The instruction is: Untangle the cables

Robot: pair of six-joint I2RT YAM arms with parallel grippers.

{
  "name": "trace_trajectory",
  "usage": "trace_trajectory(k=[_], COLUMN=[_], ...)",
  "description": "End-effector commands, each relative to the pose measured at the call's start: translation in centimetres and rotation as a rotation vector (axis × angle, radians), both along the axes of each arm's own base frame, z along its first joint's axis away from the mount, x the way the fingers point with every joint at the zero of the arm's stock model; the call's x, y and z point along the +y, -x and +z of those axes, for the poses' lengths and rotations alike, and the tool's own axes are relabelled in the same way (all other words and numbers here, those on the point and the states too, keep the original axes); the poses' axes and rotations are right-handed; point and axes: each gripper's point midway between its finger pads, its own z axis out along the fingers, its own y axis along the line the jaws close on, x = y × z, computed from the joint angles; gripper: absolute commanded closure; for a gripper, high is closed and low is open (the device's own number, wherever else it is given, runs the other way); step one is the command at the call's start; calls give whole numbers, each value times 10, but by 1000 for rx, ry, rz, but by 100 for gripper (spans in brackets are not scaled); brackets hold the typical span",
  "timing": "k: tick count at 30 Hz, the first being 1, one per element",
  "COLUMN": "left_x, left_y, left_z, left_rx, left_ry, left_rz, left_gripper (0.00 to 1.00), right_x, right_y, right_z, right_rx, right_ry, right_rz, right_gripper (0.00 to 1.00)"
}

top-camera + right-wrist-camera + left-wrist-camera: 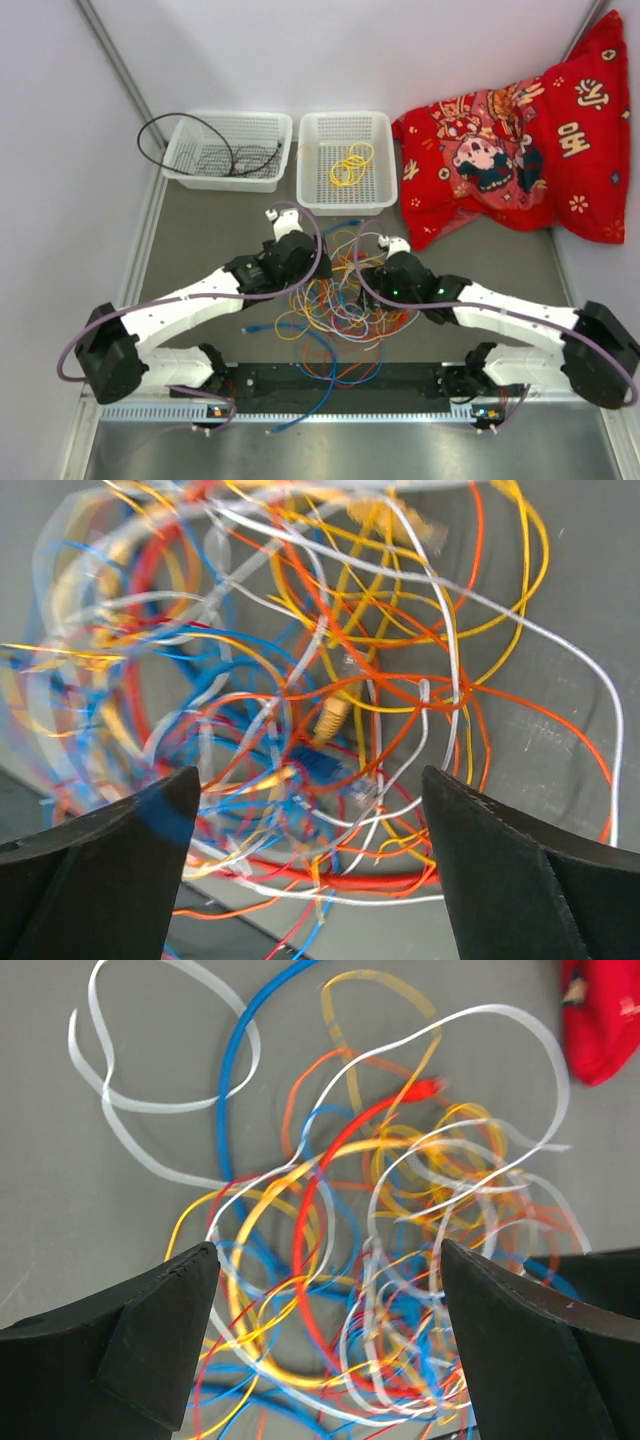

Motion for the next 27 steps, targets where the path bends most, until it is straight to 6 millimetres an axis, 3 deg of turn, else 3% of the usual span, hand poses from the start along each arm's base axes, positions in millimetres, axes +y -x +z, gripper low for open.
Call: trace_trajectory(k=[1, 2, 5, 6, 8, 9, 10, 14, 18, 19, 21, 22, 24, 25, 27], left_x=[14, 16, 21, 23, 25, 27, 28, 40, 51, 55, 55, 54, 51, 49, 42], left_y=[11, 12, 11, 10, 11, 11, 11, 6, 0, -2, -4, -4, -5, -6, -5], left_z=[0, 1, 13, 15, 20, 23, 25, 44, 75, 76, 95, 95, 102, 107, 108], left_rx=[11, 6, -29, -38, -52, -62, -68, -133, -264, -289, -362, -378, -409, -416, -406], left_ry=[43, 43, 56, 58, 68, 74, 78, 102, 175, 179, 225, 223, 229, 236, 218], left_rz=[50, 52, 61, 65, 69, 73, 79, 130, 169, 182, 169, 158, 130, 124, 79], left_gripper=[4, 5, 5, 5, 6, 6, 6, 7, 9, 9, 8, 7, 4, 2, 2], right_x=[23, 28, 39, 41, 50, 53, 57, 63, 42, 37, 23, 13, 0, -7, -15], right_y=[-15, -19, -30, -31, -37, -38, -37, -45, -44, -45, -38, -34, -29, -26, -20], right_z=[5, 7, 11, 9, 13, 16, 21, 86, 196, 232, 257, 287, 299, 317, 324], right_rx=[-40, -48, -71, -66, -67, -70, -71, -186, -391, -463, -500, -556, -571, -602, -606], right_ry=[-29, -31, -15, -1, 7, 4, -5, -58, -143, -173, -167, -190, -172, -186, -184], right_rz=[24, 36, 53, 62, 84, 102, 122, 155, 142, 136, 133, 123, 120, 111, 107], right_gripper=[15, 19, 46, 60, 73, 90, 100, 100, 100, 100, 100, 100, 100, 100, 100])
